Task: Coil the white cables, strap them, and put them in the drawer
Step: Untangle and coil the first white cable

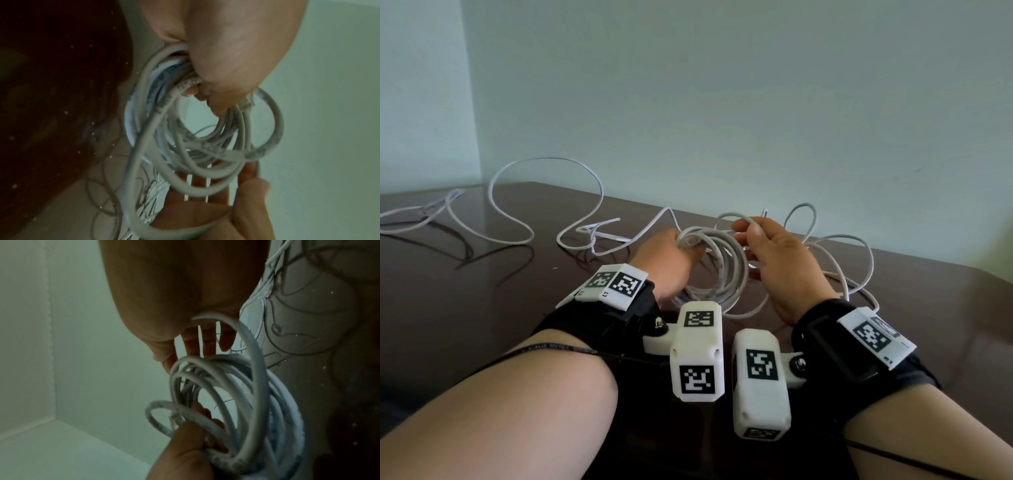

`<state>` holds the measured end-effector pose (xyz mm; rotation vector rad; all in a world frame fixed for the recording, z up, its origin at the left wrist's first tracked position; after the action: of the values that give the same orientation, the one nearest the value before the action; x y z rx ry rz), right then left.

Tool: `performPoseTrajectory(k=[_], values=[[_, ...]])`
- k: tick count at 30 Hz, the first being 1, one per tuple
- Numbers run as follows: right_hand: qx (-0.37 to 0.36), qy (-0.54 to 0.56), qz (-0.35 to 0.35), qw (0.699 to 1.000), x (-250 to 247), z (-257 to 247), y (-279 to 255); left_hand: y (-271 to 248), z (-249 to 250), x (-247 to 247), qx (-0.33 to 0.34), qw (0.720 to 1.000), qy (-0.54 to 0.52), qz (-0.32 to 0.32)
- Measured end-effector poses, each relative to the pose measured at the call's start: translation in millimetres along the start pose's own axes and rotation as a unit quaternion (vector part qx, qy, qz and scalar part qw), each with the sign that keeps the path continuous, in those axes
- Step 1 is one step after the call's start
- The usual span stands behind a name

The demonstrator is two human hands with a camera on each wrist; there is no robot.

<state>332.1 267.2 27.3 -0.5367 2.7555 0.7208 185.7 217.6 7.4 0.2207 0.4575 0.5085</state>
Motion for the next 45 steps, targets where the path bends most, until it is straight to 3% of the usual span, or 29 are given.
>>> performPoseTrajectory(k=[5,9,14,18,25,29,33,37,41,43,45], values=[[0.005,-0.033,0.022,0.999,-2.8,-3.4,-4.1,-5.6,10.4,7.8,0.049,0.997,-0.016,-0.065],[-0.018,0.004,0.086,0.996,-11.0,-8.0,-5.3,-10.2,17.0,6.8,0.049,0.996,0.060,-0.054],[-0.082,0.051,0.094,0.991,-9.3,-22.3,-9.2,-3.2,2.4,0.1,-0.054,0.988,0.144,0.001],[-0.100,-0.010,0.052,0.994,-3.5,-22.4,-10.2,0.1,3.2,0.8,-0.046,0.981,0.190,0.000],[-0.062,-0.156,-0.122,0.978,15.4,-14.8,-13.3,-6.0,21.8,5.3,0.028,0.976,0.213,-0.025],[-0.064,-0.168,-0.130,0.975,13.7,-16.1,-15.3,-15.8,34.2,8.2,0.123,0.970,0.199,-0.071],[-0.074,-0.162,-0.123,0.976,11.5,-17.2,-14.6,-17.2,34.7,9.7,0.136,0.970,0.181,-0.087],[-0.069,-0.168,-0.101,0.978,7.2,-15.9,-12.2,-15.0,27.4,4.3,0.113,0.990,0.078,-0.040],[-0.065,-0.118,-0.002,0.991,0.3,-11.9,-4.1,-10.4,20.4,2.2,0.068,0.992,-0.103,-0.001],[-0.049,-0.069,0.051,0.995,-4.3,-9.0,-0.4,-9.6,12.5,9.5,-0.011,0.975,-0.219,-0.038],[-0.029,-0.014,0.088,0.996,-7.2,-5.2,1.6,-12.6,9.1,25.6,-0.083,0.923,-0.349,-0.136]])
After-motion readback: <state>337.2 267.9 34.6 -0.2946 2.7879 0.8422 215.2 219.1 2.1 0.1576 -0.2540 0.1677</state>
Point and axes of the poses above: each hand's wrist, its own y-axis towards the middle knuckle, its own x-axis out of the palm, z = x × y, the point moved 5 cm from there along y, towards the middle knuckle, and after that the axes turned 3 degrees about -y, right-handed, at the moved point
